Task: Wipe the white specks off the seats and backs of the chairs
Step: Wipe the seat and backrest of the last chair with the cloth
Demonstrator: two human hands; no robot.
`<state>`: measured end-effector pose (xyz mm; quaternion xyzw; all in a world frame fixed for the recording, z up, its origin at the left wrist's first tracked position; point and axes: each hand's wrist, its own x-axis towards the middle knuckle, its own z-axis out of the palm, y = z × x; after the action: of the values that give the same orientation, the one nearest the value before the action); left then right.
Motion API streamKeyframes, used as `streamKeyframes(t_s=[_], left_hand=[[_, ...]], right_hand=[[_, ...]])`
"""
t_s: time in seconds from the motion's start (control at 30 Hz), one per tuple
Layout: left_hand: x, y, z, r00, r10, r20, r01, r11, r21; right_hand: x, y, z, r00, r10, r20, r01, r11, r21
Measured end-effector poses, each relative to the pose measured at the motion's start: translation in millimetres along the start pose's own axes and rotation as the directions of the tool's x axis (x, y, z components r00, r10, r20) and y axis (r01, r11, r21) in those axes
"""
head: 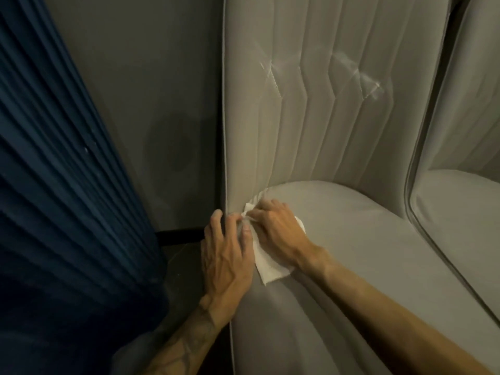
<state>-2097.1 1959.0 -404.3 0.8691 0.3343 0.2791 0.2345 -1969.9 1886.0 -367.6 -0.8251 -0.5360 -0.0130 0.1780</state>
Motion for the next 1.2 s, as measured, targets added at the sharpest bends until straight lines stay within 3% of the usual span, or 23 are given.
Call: streamKeyframes(t_s=[0.07, 0.17, 0.23, 0.3, 0.4, 0.47, 0.6, 0.67, 0.8, 0.93, 0.97, 1.03, 1.1, 1.13, 1.2], left_hand=[[0.0, -0.2, -4.0, 1.000, -0.004, 0.019, 0.005, 1.000, -0.022], [4.1, -5.2, -15.8, 0.997, 0.038, 0.066, -0.033, 0.996, -0.077], [12.4, -15.5, -25.2, 0.987, 0.114, 0.114, -0.103, 0.990, -0.094], [25.3, -27.5, -35.4, 0.965, 0.195, 0.173, -0.171, 0.975, -0.142], [47.9, -35.1, -48.3, 0.924, 0.272, 0.269, -0.239, 0.959, -0.151], [61.5, -35.6, -53.8, 0.896, 0.273, 0.349, -0.240, 0.961, -0.137], [72.0, -35.1, -62.4, 0.858, 0.235, 0.456, -0.190, 0.971, -0.143], [72.9, -33.7, -65.2, 0.855, 0.222, 0.468, -0.173, 0.974, -0.146], [76.7, -28.6, -65.8, 0.855, 0.199, 0.479, -0.141, 0.978, -0.154], [79.9, -27.5, -70.5, 0.842, 0.192, 0.505, -0.145, 0.981, -0.131], [80.9, -27.8, -72.2, 0.835, 0.190, 0.516, -0.145, 0.981, -0.127], [81.3, -27.5, -74.9, 0.824, 0.181, 0.538, -0.132, 0.983, -0.128], [81.3, -26.4, -75.7, 0.821, 0.171, 0.545, -0.117, 0.984, -0.132], [81.0, -25.2, -75.6, 0.823, 0.164, 0.544, -0.107, 0.985, -0.134], [78.6, -22.0, -76.4, 0.825, 0.161, 0.541, -0.103, 0.985, -0.136]], right_hand=[[1.1, 7.5, -7.5, 1.000, -0.018, 0.019, 0.019, 1.000, -0.008], [26.7, 10.9, -8.1, 0.966, 0.240, -0.100, -0.244, 0.969, -0.024], [31.0, -1.1, 0.1, 0.943, 0.306, -0.131, -0.317, 0.946, -0.073], [14.3, -15.7, 10.1, 0.968, 0.220, -0.121, -0.232, 0.968, -0.096], [-28.9, -28.2, 6.7, 0.998, -0.003, -0.065, 0.004, 1.000, 0.013], [-31.6, -22.7, -0.9, 0.999, -0.041, -0.016, 0.041, 0.999, 0.012], [10.6, -8.9, -6.8, 0.929, 0.328, -0.172, -0.329, 0.944, 0.026], [14.2, -24.7, 6.5, 0.926, 0.350, -0.144, -0.360, 0.932, -0.044], [-39.0, -63.7, 20.9, 0.960, 0.221, -0.170, -0.227, 0.974, -0.015], [-68.7, -109.0, 10.9, 0.996, -0.088, 0.012, 0.085, 0.988, 0.131], [-67.7, -114.3, 9.5, 0.995, -0.099, -0.009, 0.099, 0.979, 0.176], [-53.0, -104.0, 4.2, 0.987, 0.088, -0.137, -0.057, 0.975, 0.216], [-37.2, -81.8, 0.7, 0.927, 0.326, -0.185, -0.312, 0.944, 0.104], [-36.1, -74.5, 4.6, 0.907, 0.383, -0.176, -0.382, 0.923, 0.042], [-44.6, -82.1, 15.5, 0.940, 0.316, -0.128, -0.314, 0.949, 0.037]])
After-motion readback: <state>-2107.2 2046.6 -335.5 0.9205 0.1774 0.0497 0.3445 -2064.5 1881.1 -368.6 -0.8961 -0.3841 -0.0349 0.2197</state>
